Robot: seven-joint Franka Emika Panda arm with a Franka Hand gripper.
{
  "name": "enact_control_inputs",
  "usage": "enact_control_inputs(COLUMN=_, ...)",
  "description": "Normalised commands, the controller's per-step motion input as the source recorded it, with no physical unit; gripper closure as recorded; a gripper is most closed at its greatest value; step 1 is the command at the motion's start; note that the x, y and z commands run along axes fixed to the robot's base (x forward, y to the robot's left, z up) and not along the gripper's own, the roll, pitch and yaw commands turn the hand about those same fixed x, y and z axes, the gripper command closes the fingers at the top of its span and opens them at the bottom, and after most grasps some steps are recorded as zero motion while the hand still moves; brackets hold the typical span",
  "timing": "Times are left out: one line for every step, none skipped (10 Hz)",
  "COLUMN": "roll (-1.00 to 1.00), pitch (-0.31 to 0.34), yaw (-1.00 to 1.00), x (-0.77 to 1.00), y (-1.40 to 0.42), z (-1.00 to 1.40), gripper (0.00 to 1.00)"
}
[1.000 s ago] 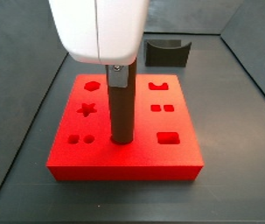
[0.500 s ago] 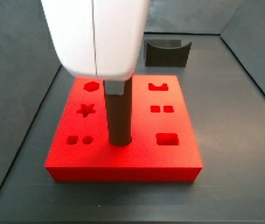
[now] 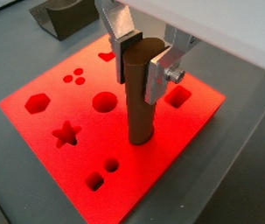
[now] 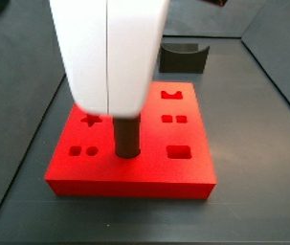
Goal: Insert the oval object.
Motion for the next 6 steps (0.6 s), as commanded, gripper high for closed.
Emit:
enact_control_inputs(roll=0.10, pitch=-0.147, yaw=0.00, x=0.00, y=-0.07, z=-0.65, gripper=1.00)
enact_control_inputs(roll=0.05, pitch=-0.210, yaw=0.02, x=-0.01, y=-0.07, z=-0.68, gripper=1.00)
enact_control_inputs(roll=0.03, pitch=-0.241, yaw=0.03, x=0.00, y=-0.07, z=-0.76, gripper=1.00)
enact_control_inputs(roll=0.02, pitch=-0.239, yaw=0.04, x=0.00, y=-0.07, z=-0.77, gripper=1.00)
enact_control_inputs(roll=0.00, pitch=-0.143, yaw=0.01, x=0.00, y=-0.02, z=-0.46, gripper=1.00)
enact_control_inputs(roll=0.00, pitch=0.000, yaw=0.00, x=0.00, y=0.00, z=0.00, gripper=1.00)
